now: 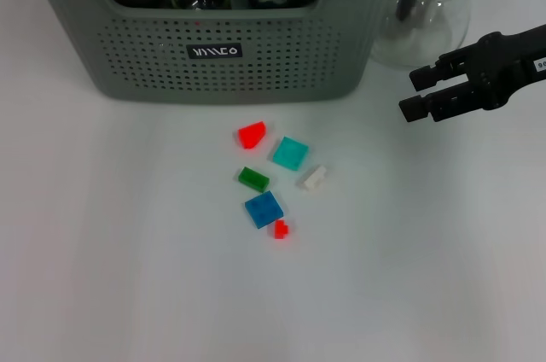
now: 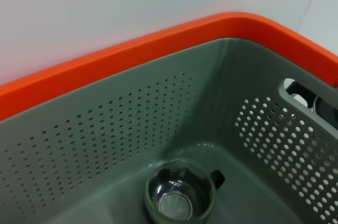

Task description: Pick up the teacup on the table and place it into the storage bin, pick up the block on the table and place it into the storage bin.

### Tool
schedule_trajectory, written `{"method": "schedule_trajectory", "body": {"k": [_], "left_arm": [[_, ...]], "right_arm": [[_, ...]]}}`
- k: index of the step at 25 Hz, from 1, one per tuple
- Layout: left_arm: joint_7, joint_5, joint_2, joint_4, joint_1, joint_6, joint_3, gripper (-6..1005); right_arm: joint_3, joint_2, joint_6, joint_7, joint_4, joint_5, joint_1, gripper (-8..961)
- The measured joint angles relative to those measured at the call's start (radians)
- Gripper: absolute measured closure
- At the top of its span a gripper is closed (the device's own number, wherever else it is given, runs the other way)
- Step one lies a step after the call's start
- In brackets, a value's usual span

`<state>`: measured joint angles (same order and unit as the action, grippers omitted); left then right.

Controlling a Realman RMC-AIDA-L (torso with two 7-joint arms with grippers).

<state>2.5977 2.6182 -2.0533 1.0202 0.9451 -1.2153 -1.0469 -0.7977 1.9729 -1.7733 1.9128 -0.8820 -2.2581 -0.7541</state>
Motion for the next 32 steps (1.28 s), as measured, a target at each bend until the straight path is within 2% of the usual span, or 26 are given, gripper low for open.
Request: {"method": "schedule_trajectory", "body": {"k": [5,7,8,10,14,17,20,22,25,29,32], "left_arm": [[-0.012,-0.009,0.0,0.037,-0.006,-0.025,0.007,251],[-0.021,-0.025,-0.008,0.111,-0.024,-0.061,0.024,251],[-0.031,-0.061,-0.015,0.185,-0.05,-0.094,0.041,250],[-0.052,-0.124,-0.021,0.252,-0.08,-0.132,0.058,250],[-0.209,-0.464,-0.029,0.414,-0.193,-0.306,0.136,250],[-0.365,-0.694,-0.028,0.451,-0.262,-0.461,0.19,251],[-0.458,-0.776,-0.03,0.45,-0.298,-0.627,0.234,251],[-0.458,-0.751,-0.034,0.442,-0.308,-0.682,0.23,251],[-0.419,-0.647,-0.049,0.434,-0.326,-0.721,0.17,252],[-0.303,-0.416,-0.084,0.434,-0.343,-0.712,0.028,253],[-0.204,-0.272,-0.112,0.427,-0.346,-0.654,-0.076,254]], "right_arm": [[0.0,0.0,0.0,-0.002,0.0,0.0,0.004,267],[0.0,0.0,0.0,-0.005,0.0,0.0,0.005,267],[0.0,0.0,0.0,-0.006,0.0,0.0,0.005,267],[0.0,0.0,0.0,-0.008,0.0,0.0,0.006,267],[0.001,0.0,0.0,-0.01,0.0,0.0,0.009,267],[0.002,-0.001,0.0,-0.01,0.0,0.0,0.011,267],[0.003,-0.001,0.0,-0.011,0.0,0.0,0.013,267],[0.004,0.001,0.0,-0.011,0.0,0.0,0.014,267],[0.005,0.002,0.002,-0.009,0.0,0.0,0.016,267],[0.002,0.003,0.005,-0.005,0.001,0.0,0.016,267],[0.004,0.001,0.008,-0.009,0.003,0.0,0.018,267]]}}
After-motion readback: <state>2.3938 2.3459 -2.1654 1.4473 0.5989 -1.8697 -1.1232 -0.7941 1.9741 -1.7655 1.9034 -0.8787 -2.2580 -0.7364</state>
